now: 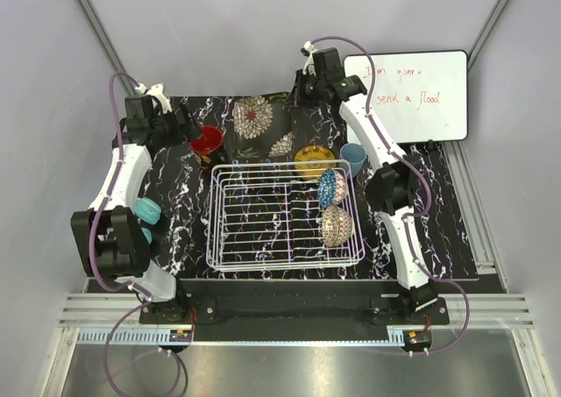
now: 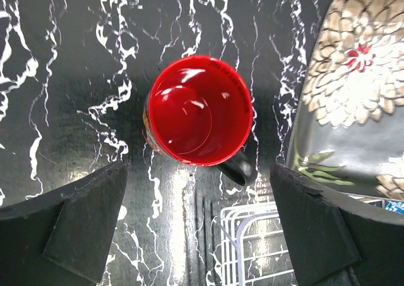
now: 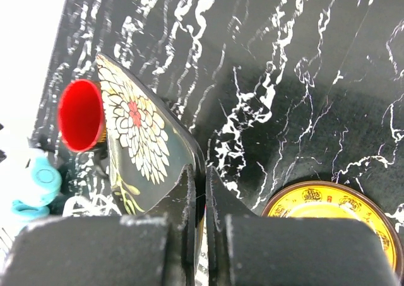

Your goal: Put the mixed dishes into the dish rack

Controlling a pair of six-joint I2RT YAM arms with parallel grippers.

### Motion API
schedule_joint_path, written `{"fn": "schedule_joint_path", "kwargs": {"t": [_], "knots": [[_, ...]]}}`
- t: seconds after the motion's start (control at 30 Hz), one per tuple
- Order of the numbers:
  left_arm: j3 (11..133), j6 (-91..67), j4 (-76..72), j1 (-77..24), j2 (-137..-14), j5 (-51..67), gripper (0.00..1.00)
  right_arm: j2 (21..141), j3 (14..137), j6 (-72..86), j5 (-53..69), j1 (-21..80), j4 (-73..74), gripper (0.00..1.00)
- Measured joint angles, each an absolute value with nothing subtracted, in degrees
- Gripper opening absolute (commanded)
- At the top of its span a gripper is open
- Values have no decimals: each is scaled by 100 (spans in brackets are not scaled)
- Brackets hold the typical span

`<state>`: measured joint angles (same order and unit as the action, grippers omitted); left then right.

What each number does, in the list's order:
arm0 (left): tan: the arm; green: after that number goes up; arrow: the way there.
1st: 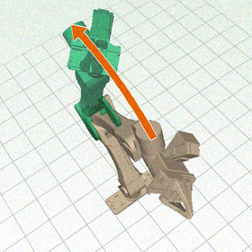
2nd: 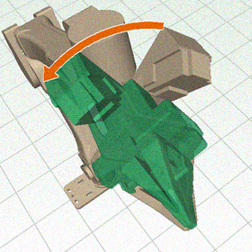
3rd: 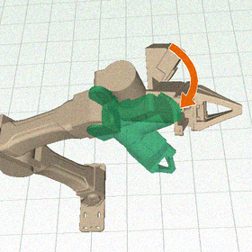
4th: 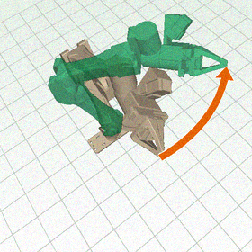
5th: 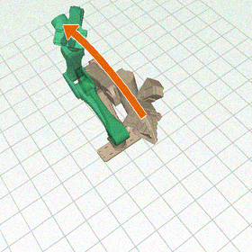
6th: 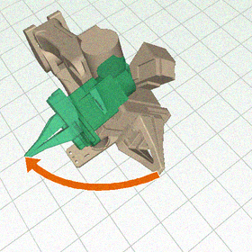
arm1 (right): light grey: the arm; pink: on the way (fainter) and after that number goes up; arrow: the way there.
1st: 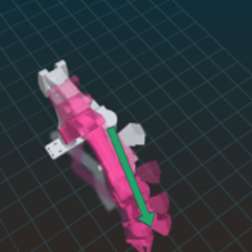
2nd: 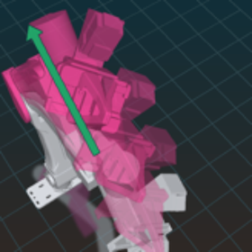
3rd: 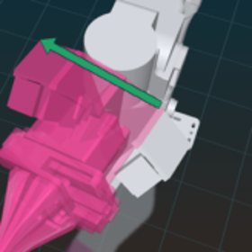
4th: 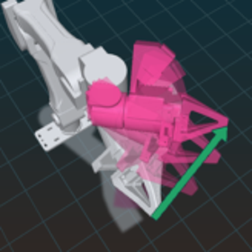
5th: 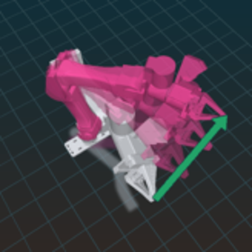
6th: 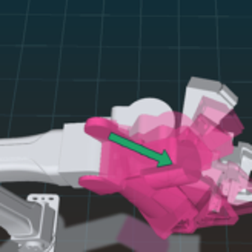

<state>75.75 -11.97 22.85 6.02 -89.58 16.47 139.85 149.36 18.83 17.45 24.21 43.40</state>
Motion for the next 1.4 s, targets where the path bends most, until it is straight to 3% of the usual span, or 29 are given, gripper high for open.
{"fn": "schedule_joint_path", "kwargs": {"t": [0.23, 0.53, 0.7, 1.03, 1.17, 1.4], "knots": [[7575, -1116, 2261, 602, -8718, 1704, 99, 13030, 14208, 1835, 1745, 2421, 4348, 0], [7583, -1103, 2274, 580, -8414, 2200, 99, 10798, 11885, 1721, 1870, 2421, 4069, 0], [7839, -1184, 2657, 388, -8431, 3269, 99, 9441, 9876, 1533, 1944, 2423, 3363, 0], [8099, -281, 3581, 36, -8423, 5533, 99, 8576, 8252, 1114, 1872, 2421, 2480, 0], [8071, -158, 3806, 34, -8302, 5509, 99, 8436, 8125, 1046, 1837, 2421, 2399, 0], [7988, -626, 4036, 1, -7566, 4180, 99, 8165, 8108, 1028, 1758, 2414, 2279, 0]]}}
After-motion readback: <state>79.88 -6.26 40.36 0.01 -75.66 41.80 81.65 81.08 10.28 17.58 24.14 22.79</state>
